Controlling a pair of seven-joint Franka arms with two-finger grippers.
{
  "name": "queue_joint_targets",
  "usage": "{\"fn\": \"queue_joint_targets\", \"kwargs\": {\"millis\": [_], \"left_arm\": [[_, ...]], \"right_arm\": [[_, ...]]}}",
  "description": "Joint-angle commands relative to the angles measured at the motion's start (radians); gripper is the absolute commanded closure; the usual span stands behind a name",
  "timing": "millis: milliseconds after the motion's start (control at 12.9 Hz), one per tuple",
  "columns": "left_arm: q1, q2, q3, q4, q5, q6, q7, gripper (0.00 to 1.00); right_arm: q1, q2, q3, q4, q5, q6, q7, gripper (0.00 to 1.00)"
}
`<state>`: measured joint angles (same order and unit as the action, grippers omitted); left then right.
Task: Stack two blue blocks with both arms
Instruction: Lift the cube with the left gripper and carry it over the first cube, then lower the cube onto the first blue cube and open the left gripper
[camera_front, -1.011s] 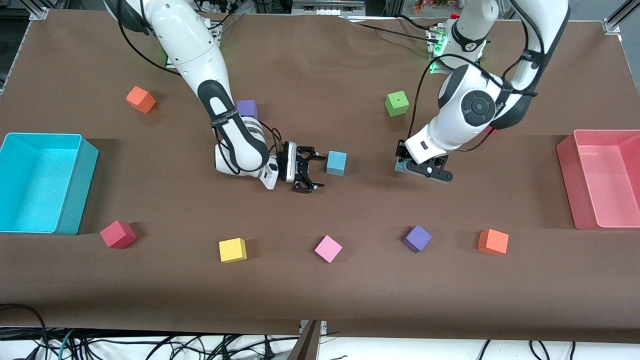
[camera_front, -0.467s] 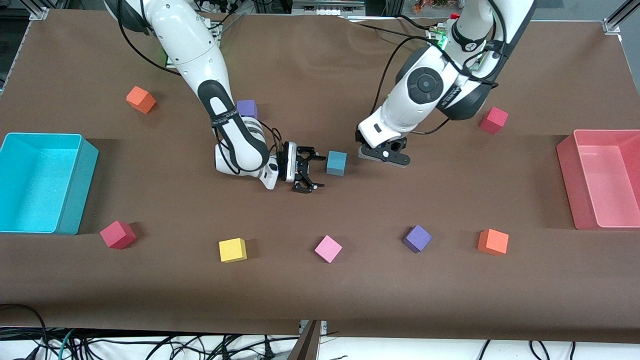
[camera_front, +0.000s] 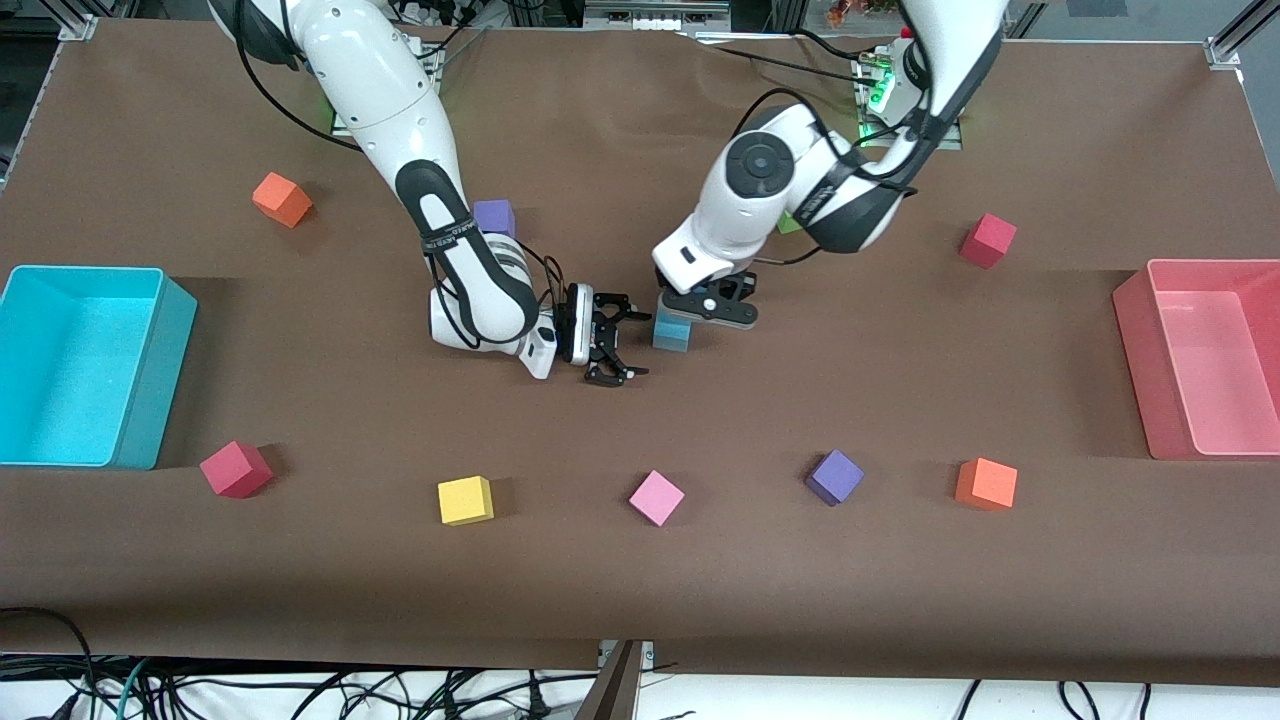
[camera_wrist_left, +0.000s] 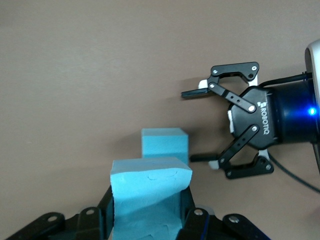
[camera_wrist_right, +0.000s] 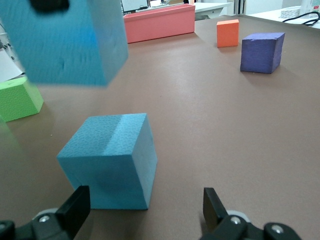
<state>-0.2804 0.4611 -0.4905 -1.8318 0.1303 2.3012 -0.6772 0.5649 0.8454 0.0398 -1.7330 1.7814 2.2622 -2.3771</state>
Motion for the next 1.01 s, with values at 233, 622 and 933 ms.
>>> {"fn": "queue_joint_targets", "kwargs": {"millis": [233, 622, 933], "left_arm": [[-0.026, 0.068, 0.012, 0.063, 0.06, 0.026, -0.07, 0.7], [-0.022, 0.091, 0.013, 0.066, 0.06, 0.067, -0.07, 0.66], [-0.025, 0.091, 0.013, 0.045, 0.06, 0.072, -0.07, 0.55]], "right_arm": [[0.003, 0.001, 0.003, 0.001, 0.023, 0.02, -0.025, 0.0], [0.003, 0.001, 0.003, 0.001, 0.023, 0.02, -0.025, 0.0], [0.009, 0.001, 0.003, 0.003, 0.023, 0.036, -0.025, 0.0]]}}
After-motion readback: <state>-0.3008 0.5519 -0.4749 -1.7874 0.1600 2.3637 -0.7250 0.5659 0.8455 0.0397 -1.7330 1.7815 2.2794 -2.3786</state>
